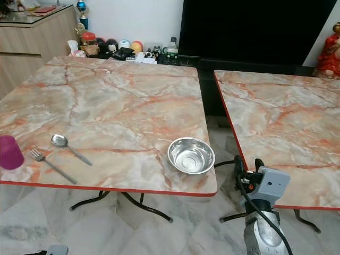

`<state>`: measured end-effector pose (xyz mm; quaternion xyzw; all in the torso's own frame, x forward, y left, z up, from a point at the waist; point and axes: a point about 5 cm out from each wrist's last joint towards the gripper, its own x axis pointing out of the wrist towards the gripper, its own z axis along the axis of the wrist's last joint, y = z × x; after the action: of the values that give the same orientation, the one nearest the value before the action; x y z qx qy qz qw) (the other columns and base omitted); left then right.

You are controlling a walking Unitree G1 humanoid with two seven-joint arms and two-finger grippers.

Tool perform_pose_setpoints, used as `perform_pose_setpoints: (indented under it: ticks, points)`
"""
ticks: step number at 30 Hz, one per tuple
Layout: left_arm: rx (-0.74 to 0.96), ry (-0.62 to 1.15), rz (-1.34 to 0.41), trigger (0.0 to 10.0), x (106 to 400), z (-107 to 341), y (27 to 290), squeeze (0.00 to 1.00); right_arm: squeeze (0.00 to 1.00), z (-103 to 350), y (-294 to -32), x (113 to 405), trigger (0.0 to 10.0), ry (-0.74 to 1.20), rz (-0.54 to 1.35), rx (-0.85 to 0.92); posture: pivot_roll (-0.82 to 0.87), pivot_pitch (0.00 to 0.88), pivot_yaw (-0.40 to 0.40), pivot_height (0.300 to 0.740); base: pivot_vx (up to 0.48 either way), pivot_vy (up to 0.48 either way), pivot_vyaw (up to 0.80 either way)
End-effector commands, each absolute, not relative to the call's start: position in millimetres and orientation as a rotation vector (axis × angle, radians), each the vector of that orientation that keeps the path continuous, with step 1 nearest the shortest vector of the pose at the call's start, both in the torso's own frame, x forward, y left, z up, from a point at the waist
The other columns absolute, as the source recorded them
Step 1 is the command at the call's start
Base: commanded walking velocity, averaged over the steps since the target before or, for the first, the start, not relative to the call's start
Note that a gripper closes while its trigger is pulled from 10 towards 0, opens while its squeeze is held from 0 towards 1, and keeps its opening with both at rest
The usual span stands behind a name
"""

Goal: Setting the table

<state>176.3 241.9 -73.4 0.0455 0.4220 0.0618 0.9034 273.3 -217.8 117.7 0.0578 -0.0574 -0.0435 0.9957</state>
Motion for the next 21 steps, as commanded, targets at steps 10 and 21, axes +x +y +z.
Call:
perform_pose_setpoints:
  ticks: [10,21]
  points:
    - [0.077,0.88,0.139,10.0,172.3,-75.5,241.1,0.0,0.0,117.6,-214.3,272.3,10.0,-0.112,-0.072,0.107,0.0,0.068,-0.056,0.74,0.262,0.0,0.32]
    - [0.081,0.877,0.135,10.0,171.6,-75.8,240.6,0.0,0.0,116.0,-213.7,270.8,10.0,-0.104,-0.066,0.107,0.0,0.071,-0.059,0.74,0.083,0.0,0.0]
